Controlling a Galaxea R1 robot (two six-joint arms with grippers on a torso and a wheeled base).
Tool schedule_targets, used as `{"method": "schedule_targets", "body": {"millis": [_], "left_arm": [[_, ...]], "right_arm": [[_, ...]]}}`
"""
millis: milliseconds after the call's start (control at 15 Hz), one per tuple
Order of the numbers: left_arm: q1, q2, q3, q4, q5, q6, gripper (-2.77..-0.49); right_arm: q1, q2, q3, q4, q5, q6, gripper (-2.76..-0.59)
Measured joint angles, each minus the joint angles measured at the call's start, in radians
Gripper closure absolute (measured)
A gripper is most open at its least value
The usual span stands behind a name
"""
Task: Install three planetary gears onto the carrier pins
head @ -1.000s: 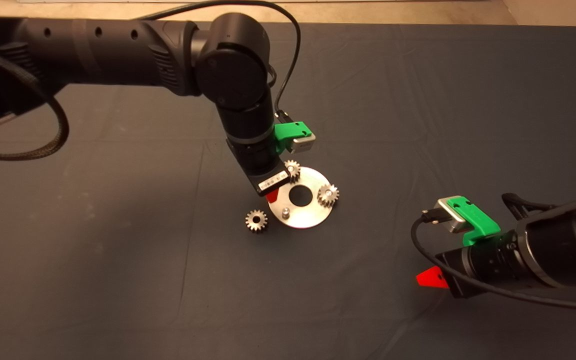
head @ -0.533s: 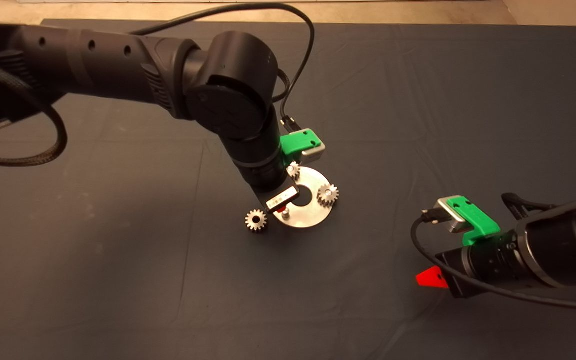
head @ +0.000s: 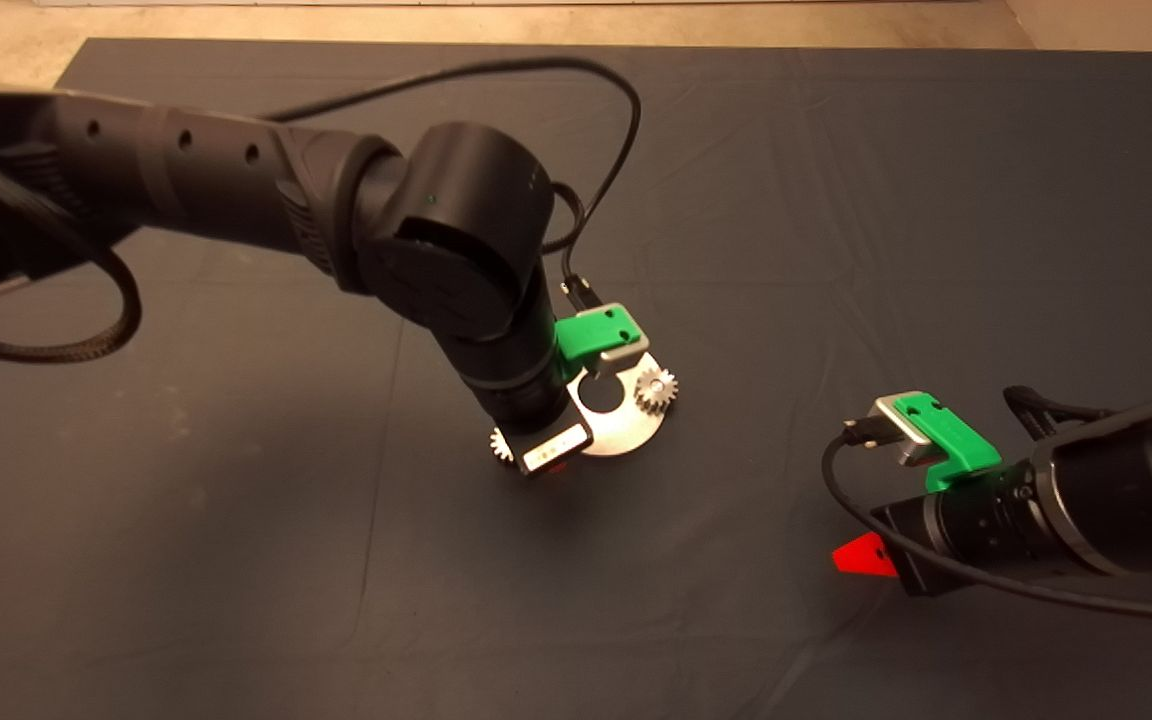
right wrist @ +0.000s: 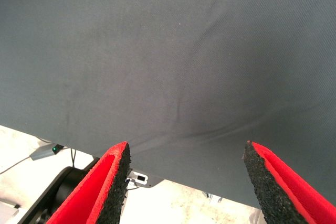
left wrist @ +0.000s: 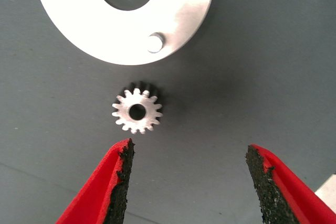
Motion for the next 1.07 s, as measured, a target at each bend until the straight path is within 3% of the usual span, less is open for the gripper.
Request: {"method": "schedule_targets", "body": {"millis": [467, 667, 867, 1067], "left_arm": [[0.000, 0.004, -0.024, 0.007, 0.002, -0.002, -1.47], [0.002, 0.014, -0.051, 0.034, 0.002, -0.002, -1.47], [0.029, 0.019, -0.053, 0.034, 0.002, 0.001, -1.47], [0.034, 0.019, -0.053, 0.037, 0.002, 0.002, -1.47]], "right_arm": [[0.000, -0.023, 0.000, 0.000, 0.000, -0.001, -1.60], [0.000, -0.032, 0.000, 0.000, 0.004, -0.001, -1.60], [0.000, -0.033, 0.000, 0.000, 0.004, -0.001, -1.60], [0.000, -0.033, 0.000, 0.000, 0.005, -0.001, -1.60]]}}
